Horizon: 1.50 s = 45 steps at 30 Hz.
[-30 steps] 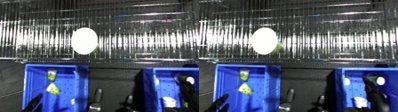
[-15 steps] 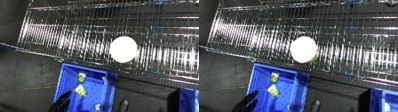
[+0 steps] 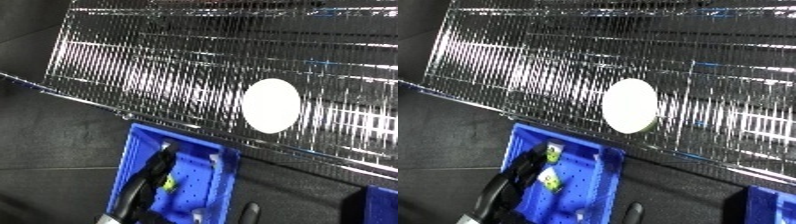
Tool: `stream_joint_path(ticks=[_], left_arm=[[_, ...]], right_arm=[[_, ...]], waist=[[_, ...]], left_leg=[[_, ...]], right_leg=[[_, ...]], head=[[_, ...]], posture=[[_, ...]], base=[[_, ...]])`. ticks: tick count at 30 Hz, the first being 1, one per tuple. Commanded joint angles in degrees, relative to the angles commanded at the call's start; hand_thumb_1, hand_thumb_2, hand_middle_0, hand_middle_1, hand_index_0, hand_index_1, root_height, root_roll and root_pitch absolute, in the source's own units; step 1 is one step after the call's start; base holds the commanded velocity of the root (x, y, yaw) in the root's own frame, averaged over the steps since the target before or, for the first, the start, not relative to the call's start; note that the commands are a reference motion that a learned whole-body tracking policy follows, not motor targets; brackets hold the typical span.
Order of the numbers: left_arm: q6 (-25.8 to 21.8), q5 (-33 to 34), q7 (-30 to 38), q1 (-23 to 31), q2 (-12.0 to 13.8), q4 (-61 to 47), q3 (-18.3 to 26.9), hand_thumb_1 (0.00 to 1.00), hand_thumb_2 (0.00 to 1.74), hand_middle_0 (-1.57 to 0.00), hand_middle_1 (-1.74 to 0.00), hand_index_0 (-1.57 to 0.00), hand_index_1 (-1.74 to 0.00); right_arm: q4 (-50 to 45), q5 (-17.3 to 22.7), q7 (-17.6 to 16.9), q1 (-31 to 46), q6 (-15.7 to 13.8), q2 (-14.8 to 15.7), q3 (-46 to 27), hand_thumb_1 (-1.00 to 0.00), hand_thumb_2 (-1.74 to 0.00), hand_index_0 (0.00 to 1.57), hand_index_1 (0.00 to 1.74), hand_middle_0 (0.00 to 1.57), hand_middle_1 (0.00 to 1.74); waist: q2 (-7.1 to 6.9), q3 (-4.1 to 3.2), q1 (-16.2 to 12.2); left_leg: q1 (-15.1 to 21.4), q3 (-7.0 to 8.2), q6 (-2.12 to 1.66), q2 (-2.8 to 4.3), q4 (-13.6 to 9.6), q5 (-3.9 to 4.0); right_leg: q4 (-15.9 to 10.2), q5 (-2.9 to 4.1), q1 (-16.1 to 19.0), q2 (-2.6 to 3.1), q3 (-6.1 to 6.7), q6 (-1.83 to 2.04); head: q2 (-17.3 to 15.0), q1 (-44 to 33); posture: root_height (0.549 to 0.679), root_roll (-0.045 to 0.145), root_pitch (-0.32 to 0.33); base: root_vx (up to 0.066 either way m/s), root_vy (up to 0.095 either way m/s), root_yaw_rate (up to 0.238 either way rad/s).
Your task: Pick up the object and place it into the box
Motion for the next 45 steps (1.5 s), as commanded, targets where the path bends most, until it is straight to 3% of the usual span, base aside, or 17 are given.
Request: stream_joint_path(ticks=[4, 9, 17, 24, 35, 45], left_arm=[[-0.1, -2.2, -0.3, 0.9, 1.9, -10.1, 1.6, 0.0, 0.0, 0.0, 0.0, 0.0, 0.0], [-0.8, -4.2, -1.5, 1.6, 2.4, -17.5, 3.7, 0.0, 0.0, 0.0, 0.0, 0.0, 0.0], [-1.4, -3.1, -0.5, 0.6, 1.5, -20.2, 5.3, 0.0, 0.0, 0.0, 0.0, 0.0, 0.0], [-0.8, -0.1, 3.0, -3.3, 0.1, -17.8, 3.9, 0.0, 0.0, 0.0, 0.0, 0.0, 0.0], [-1.8, 2.3, 9.7, -11.3, -4.1, -6.8, 1.1, 0.0, 0.0, 0.0, 0.0, 0.0, 0.0], [-2.6, 2.7, 13.9, -17.1, -7.1, 4.0, 2.0, 0.0, 0.0, 0.0, 0.0, 0.0, 0.0]], right_arm=[[0.6, 1.5, 0.7, 1.5, -0.8, -0.4, -1.4, 0.0, 0.0, 0.0, 0.0, 0.0, 0.0], [1.4, 3.4, 1.6, 2.6, -1.6, -0.4, -2.5, 0.0, 0.0, 0.0, 0.0, 0.0, 0.0], [2.1, 4.5, 2.1, 2.4, -1.4, 0.4, -3.2, 0.0, 0.0, 0.0, 0.0, 0.0, 0.0], [2.0, 4.2, 2.8, 1.6, -0.5, 0.9, -2.4, 0.0, 0.0, 0.0, 0.0, 0.0, 0.0], [3.3, 2.2, 4.4, -2.0, 1.4, 1.9, -0.1, 0.0, 0.0, 0.0, 0.0, 0.0, 0.0], [3.0, 0.3, 4.7, -5.0, 2.9, 2.8, 2.1, 0.0, 0.0, 0.0, 0.0, 0.0, 0.0]], waist=[[0.04, 0.0, 1.0], [-0.33, 0.0, 2.1], [-1.38, 0.0, 2.5], [-2.75, 0.0, 1.1], [-4.89, 0.0, -2.0], [-6.31, 0.0, -4.7]], left_leg=[[-0.2, -0.51, -0.03, -0.49, -0.2, -0.07], [-0.3, -1.12, -0.09, -0.9, -0.4, -0.12], [-0.3, -1.52, -0.1, -1.01, -0.6, -0.02], [-0.6, -1.07, 0.0, -0.38, 0.2, -0.31], [-0.9, 0.2, 0.09, 1.13, 1.8, -0.76], [-1.4, 1.17, 0.02, 2.39, 3.1, -1.23]], right_leg=[[-0.2, 0.29, 0.1, -0.38, -0.71, 0.16], [-0.4, 0.54, 0.4, -0.61, -1.54, 0.23], [-0.6, 0.81, 0.5, -0.35, -1.82, 0.2], [-0.1, 0.83, -0.1, 0.41, -0.87, 0.21], [0.9, 0.75, -1.1, 1.9, 1.25, 0.12], [1.9, 0.47, -2.5, 3.05, 2.79, -0.06]], head=[[-0.6, 3.4], [-1.1, 6.0], [-1.0, 6.9], [-0.9, 4.0], [-0.6, -3.2], [0.7, -8.2]], posture=[[0.641, 0.033, 0.082], [0.642, 0.032, 0.084], [0.642, 0.028, 0.084], [0.64, 0.024, 0.081], [0.637, 0.017, 0.074], [0.632, 0.013, 0.075]], base=[[0.009, -0.044, 0.16], [0.012, -0.052, 0.124], [0.013, -0.031, 0.022], [0.009, 0.006, -0.111], [0.0, 0.031, -0.165], [0.002, 0.03, -0.132]])
